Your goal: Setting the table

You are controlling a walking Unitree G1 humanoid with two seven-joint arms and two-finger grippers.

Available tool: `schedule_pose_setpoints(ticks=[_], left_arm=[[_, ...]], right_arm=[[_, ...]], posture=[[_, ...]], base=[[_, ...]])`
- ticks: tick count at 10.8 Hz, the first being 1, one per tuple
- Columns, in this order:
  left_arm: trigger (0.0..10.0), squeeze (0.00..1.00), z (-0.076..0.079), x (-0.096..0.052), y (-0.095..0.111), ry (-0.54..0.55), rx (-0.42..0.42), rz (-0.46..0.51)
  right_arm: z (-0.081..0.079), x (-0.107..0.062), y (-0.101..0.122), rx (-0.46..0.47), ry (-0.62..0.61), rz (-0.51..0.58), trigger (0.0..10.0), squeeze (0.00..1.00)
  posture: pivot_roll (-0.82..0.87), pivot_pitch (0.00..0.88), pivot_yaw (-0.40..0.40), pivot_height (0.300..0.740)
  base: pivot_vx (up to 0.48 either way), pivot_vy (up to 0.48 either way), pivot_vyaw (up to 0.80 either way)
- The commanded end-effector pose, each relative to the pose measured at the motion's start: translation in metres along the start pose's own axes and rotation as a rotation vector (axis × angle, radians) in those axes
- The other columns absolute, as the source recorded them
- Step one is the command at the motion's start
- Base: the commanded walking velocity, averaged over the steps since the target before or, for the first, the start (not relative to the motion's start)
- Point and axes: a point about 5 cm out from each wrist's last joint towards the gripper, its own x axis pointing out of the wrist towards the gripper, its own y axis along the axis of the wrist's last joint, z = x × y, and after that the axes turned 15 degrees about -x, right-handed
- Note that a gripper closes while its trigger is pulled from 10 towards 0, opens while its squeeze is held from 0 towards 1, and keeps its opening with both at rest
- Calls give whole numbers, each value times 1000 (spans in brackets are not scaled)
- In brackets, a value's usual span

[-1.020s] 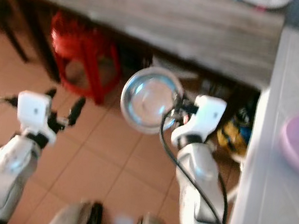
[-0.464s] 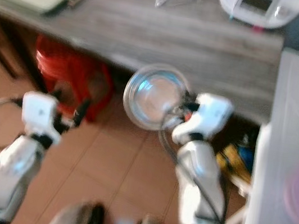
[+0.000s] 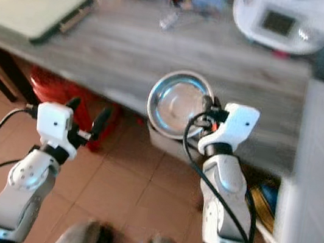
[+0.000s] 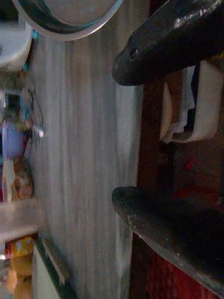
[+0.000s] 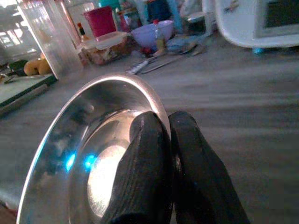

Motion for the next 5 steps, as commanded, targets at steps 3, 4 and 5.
schedule_pose_setpoints(ticks=[3,4,5], left_arm=[[10000,0,-8,-3,0,41,1,-9],[10000,0,-10,-4,0,63,2,-8],[10000,0,-11,-4,1,67,10,-5]], right_arm=[[-1,6,-2,23,-23,-19,0,0],[0,6,-5,23,-33,-39,8000,0],[2,2,-10,23,-58,-72,10000,0]], posture=[[-49,184,29,740],[-48,185,28,740],[-45,187,25,740]], base=[[321,353,0],[0,0,0],[0,0,0]])
